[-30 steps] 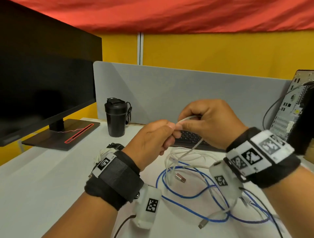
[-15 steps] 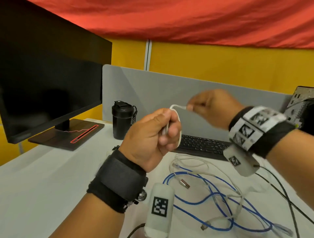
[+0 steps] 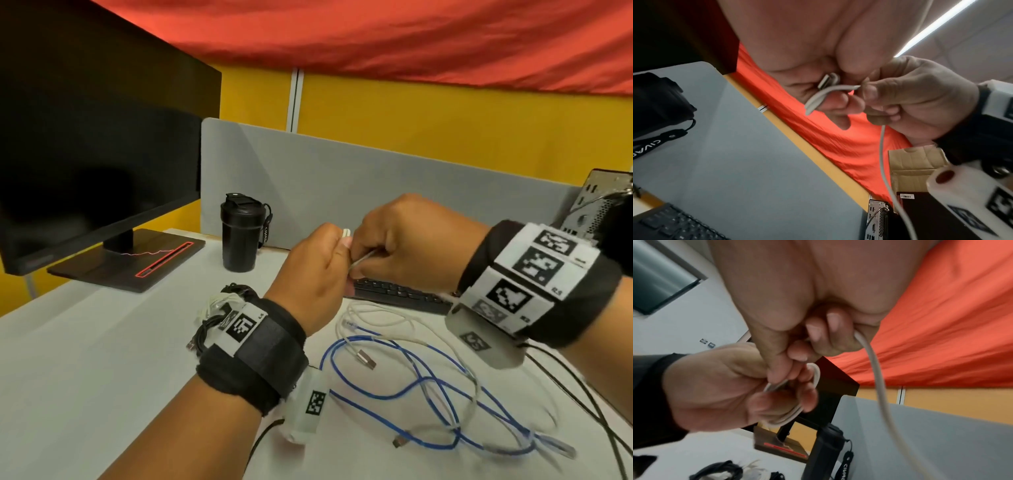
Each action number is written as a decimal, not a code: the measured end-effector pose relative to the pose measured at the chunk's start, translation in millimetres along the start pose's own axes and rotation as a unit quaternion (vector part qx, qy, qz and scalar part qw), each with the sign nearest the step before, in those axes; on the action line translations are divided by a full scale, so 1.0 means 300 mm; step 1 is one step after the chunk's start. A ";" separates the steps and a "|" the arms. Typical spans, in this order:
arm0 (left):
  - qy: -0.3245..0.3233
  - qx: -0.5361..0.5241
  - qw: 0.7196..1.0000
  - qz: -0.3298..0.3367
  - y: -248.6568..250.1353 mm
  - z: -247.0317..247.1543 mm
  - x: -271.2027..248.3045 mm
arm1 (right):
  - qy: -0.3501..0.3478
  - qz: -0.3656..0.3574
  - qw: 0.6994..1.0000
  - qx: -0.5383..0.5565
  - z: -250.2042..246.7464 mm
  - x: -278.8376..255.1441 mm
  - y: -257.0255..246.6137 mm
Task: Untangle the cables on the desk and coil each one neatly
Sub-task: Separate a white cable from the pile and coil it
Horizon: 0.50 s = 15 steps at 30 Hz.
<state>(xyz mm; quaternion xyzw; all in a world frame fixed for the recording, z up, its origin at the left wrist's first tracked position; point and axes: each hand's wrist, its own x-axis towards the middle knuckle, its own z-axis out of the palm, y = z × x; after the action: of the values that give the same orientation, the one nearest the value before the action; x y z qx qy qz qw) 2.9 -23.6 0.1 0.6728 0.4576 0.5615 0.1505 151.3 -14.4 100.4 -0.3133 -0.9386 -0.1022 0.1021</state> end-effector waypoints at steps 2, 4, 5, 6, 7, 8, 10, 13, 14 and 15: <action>-0.007 -0.049 0.998 -0.026 0.006 -0.003 0.001 | 0.021 0.006 1.000 -0.003 -0.048 0.019 0.026; -0.018 -0.170 0.982 -0.083 0.018 -0.010 0.007 | 0.073 0.021 0.997 0.020 -0.100 0.041 0.073; -0.028 -0.223 0.969 -0.100 0.025 -0.013 0.009 | 0.095 0.031 0.994 0.037 -0.121 0.051 0.096; -0.042 -0.254 0.961 -0.103 0.031 -0.015 0.008 | 0.108 0.038 0.992 0.052 -0.135 0.060 0.118; -0.059 -0.277 0.954 -0.098 0.038 -0.014 0.004 | 0.112 0.041 0.991 0.061 -0.141 0.068 0.137; -0.075 -0.301 0.946 -0.092 0.043 -0.016 0.000 | 0.113 0.045 0.991 0.063 -0.139 0.077 0.157; -0.089 -0.375 0.918 -0.095 0.052 -0.022 -0.007 | 0.123 0.061 0.988 0.074 -0.121 0.092 0.197; -0.095 -0.508 0.852 -0.087 0.069 -0.037 -0.006 | 0.117 0.110 0.983 0.087 -0.053 0.085 0.232; -0.085 -0.543 0.831 -0.082 0.075 -0.042 -0.003 | 0.084 0.116 0.987 0.076 -0.011 0.072 0.227; -0.067 -0.568 0.816 -0.083 0.079 -0.046 0.001 | 0.040 0.109 0.992 0.056 0.040 0.052 0.208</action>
<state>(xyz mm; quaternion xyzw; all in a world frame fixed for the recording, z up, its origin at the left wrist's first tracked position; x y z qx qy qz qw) 1.3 -40.5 21.8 0.4632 0.1006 0.6609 0.5818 175.6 46.4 101.0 -0.4035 -0.8981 -0.0499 0.1678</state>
